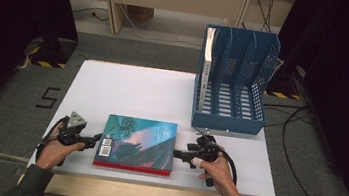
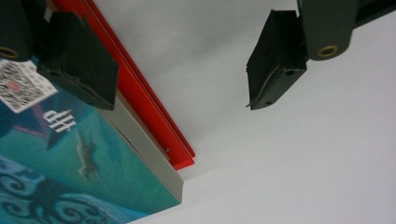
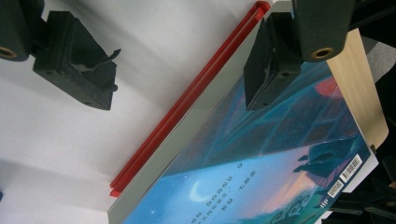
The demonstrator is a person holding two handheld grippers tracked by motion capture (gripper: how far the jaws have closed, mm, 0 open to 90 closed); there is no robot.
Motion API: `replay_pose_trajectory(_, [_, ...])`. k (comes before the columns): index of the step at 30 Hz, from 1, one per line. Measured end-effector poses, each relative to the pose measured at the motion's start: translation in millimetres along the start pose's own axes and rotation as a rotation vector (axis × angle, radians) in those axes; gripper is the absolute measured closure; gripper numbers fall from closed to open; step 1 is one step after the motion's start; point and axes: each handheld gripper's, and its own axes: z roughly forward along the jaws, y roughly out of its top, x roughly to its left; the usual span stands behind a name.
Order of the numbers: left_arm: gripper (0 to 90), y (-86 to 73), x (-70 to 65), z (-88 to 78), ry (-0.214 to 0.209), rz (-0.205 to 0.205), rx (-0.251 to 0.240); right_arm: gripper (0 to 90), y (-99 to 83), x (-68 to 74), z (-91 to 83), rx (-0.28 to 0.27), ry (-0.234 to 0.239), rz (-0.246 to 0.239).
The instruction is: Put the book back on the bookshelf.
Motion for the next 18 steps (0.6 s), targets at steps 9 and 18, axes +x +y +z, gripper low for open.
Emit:
replay_pose_trajectory(9, [38.3,-3.1,-4.0,-8.6,-0.070,-0.031,-0.014,26.2,-0.2,1.0,1.1,0.011,0.004,-0.006])
replay_pose_trajectory(18, [54.4,0.3,-16.3,-12.7,-0.043,0.022,-0.007,26.3,0.2,-0.1,4.1,0.010,0.026,0.012])
